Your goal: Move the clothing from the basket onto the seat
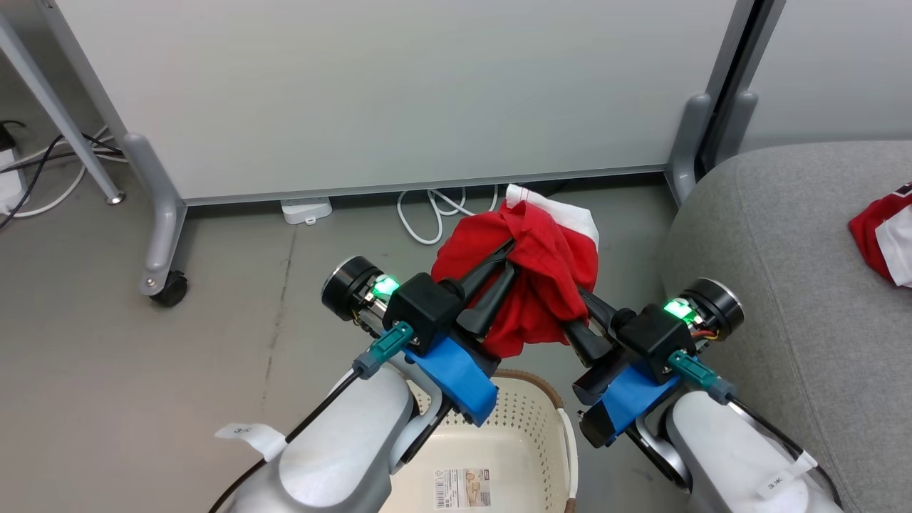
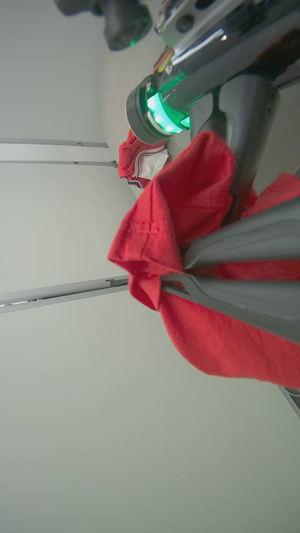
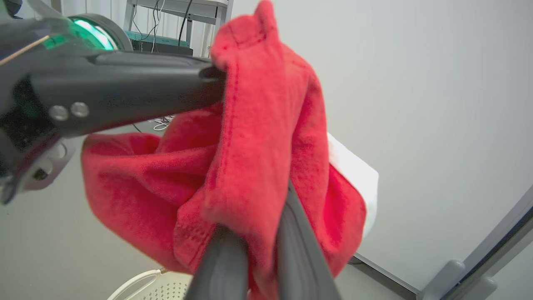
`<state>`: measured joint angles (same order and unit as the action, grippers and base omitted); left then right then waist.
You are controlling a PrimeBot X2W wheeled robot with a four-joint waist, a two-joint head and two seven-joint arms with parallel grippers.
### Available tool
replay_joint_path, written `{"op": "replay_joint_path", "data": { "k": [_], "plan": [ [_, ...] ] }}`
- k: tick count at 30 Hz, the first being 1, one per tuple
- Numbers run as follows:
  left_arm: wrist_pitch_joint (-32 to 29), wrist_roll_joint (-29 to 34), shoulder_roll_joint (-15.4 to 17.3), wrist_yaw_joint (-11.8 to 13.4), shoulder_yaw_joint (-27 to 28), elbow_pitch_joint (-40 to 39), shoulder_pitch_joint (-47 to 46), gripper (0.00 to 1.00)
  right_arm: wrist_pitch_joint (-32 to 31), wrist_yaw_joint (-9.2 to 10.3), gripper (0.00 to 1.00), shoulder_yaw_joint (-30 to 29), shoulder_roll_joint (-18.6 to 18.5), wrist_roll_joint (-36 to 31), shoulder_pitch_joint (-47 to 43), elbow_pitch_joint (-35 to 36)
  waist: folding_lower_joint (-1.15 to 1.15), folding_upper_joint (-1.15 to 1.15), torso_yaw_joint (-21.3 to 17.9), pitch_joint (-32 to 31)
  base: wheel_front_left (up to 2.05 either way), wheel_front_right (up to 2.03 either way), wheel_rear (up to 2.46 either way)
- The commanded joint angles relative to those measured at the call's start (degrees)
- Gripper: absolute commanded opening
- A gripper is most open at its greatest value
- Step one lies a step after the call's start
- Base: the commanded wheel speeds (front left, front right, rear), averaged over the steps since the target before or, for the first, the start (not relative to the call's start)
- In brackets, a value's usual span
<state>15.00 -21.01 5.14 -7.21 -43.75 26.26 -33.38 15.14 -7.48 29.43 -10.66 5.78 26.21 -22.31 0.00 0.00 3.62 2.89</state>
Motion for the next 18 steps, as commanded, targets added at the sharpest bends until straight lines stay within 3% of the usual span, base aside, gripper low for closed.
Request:
{"op": "replay_joint_path", "data": {
  "k": [1, 15, 16, 18],
  "plan": [
    [0.27, -0.16, 0.29, -0.36, -0.13, -0.28, -0.6, 0.0, 0.0, -0.03, 0.0, -0.24, 0.2, 0.38, -0.32, 0.09, 0.0, 0.0, -0.09, -0.03, 0.0, 0.0, 0.0],
    [0.27, 0.09, 0.73, -0.38, -0.23, 0.12, 0.09, 0.0, 0.01, -0.03, 0.0, -1.86, 0.39, 1.18, -1.3, 1.1, 0.0, 0.0, -0.04, 0.3, 0.0, 0.0, 0.0],
    [0.27, 0.09, 0.68, -0.36, -0.08, 0.12, 0.14, 0.05, 0.0, -0.03, 0.0, -2.1, 0.43, 1.29, -1.41, 1.2, 0.0, 0.0, 0.01, 0.39, 0.0, 0.0, 0.0],
    [0.27, 0.25, 0.73, -0.14, 0.03, 0.35, 0.27, 1.0, 0.01, -0.03, 0.0, -2.77, 0.44, 1.46, -1.55, 1.42, 0.0, 0.0, 0.12, 0.6, 0.0, 0.0, 0.0]
  ]
}}
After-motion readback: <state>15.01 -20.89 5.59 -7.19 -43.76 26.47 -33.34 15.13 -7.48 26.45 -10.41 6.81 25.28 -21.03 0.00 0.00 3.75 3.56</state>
